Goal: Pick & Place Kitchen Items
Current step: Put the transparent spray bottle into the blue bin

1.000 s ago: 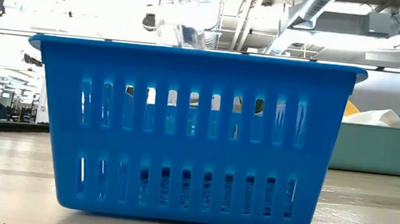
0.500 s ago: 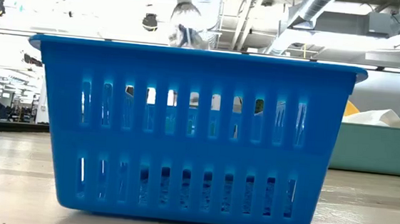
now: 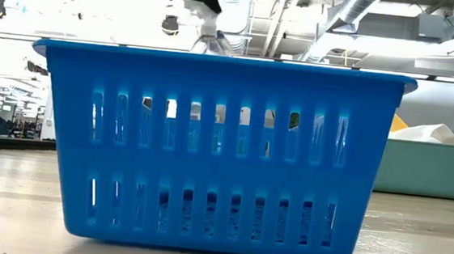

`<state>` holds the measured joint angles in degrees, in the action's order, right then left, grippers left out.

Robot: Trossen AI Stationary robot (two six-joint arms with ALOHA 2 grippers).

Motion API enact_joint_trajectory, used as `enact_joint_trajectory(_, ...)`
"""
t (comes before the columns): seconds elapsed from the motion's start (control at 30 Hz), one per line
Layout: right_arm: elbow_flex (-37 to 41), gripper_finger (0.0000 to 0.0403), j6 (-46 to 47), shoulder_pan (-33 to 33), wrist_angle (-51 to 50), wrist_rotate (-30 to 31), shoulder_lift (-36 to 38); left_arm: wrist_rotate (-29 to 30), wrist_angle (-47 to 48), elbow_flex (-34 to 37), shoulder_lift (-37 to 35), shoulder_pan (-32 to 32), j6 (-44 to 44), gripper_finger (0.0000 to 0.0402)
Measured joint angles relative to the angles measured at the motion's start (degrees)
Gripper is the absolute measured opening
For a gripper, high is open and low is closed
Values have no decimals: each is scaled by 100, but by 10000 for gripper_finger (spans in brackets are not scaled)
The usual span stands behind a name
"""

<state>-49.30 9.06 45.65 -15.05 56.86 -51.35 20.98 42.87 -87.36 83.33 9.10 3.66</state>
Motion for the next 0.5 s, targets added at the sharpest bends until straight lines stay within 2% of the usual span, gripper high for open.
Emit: enact_joint_trajectory(0.5, -1, 336, 0, 0, -39, 0, 0, -41, -41, -2, 681, 512, -33, 92)
